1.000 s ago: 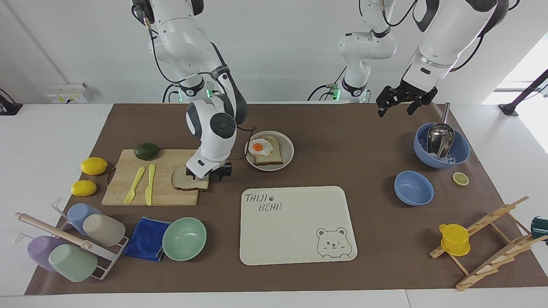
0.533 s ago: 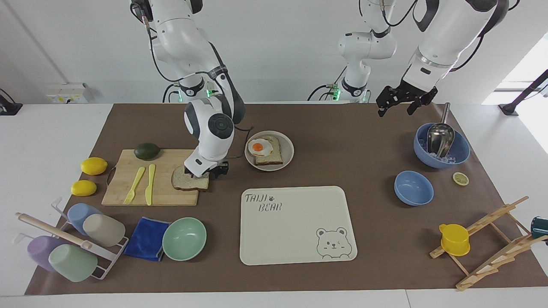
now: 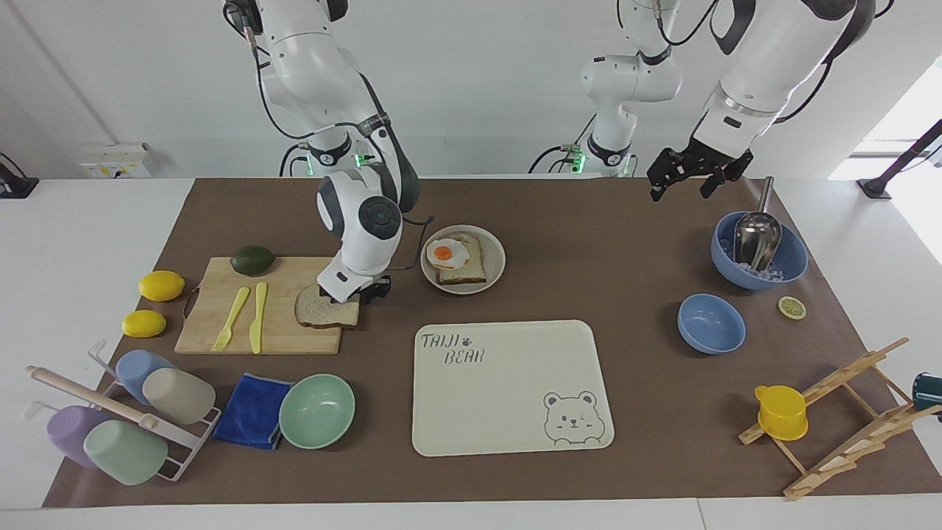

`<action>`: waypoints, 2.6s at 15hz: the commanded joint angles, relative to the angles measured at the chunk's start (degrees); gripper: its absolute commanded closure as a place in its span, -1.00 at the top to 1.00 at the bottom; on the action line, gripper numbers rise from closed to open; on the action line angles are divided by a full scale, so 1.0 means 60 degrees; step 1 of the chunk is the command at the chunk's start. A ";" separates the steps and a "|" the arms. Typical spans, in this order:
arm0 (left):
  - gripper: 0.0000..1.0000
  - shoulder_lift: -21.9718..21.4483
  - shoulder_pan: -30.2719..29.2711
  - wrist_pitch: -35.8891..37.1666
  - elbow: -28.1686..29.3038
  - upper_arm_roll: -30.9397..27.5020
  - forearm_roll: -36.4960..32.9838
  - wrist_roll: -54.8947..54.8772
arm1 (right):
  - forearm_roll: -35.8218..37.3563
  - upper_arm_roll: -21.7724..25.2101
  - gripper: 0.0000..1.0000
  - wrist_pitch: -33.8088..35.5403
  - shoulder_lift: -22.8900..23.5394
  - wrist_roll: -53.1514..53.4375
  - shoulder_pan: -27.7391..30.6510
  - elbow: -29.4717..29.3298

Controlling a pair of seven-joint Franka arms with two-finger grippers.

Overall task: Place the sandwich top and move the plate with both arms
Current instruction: 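Reach the right gripper to the bread slice on the cutting board and grasp it, then carry the bread slice with the right gripper and lower it onto the egg, then open the right gripper and withdraw while the left gripper reaches the plate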

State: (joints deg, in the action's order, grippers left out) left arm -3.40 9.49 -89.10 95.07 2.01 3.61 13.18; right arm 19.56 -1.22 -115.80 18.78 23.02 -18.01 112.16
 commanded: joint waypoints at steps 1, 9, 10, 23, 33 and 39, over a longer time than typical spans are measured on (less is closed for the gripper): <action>1.00 -0.0121 -0.0073 -0.0164 0.0152 0.0001 0.0087 -0.0073 | 0.0328 -0.0105 0.27 -0.0270 -0.0390 -0.0101 0.0145 0.0569; 1.00 -0.0107 -0.0103 -0.0470 0.0152 -0.0013 0.0087 0.0001 | 0.0328 -0.0134 -1.00 0.0634 -0.0347 -0.0336 -0.0702 -0.0116; 1.00 -0.0107 -0.0103 -0.0559 0.0166 -0.0013 0.0087 0.0015 | 0.0256 -0.0134 -1.00 0.1335 -0.0288 -0.0321 -0.1009 -0.0685; 1.00 -0.0107 -0.0059 -0.0604 0.0196 0.0001 0.0087 0.0001 | -0.1414 -0.0339 -1.00 0.2192 -0.0097 0.2109 -0.3999 -0.2126; 1.00 -0.0326 0.0029 -0.0882 0.0679 0.0016 0.0101 0.0001 | -0.2087 -0.0354 0.33 0.0948 -0.0185 0.2755 -0.4191 -0.1364; 1.00 -0.0341 0.0029 -0.0911 0.0752 0.0016 0.0101 0.0015 | -0.2176 -0.0339 1.00 0.0873 -0.0900 0.2507 -0.3506 -0.1584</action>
State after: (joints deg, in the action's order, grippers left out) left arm -3.80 9.47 -92.92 97.17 2.24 3.69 13.20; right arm 7.85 -2.81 -110.37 17.42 38.88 -43.06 102.19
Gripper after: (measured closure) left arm 0.000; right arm 0.225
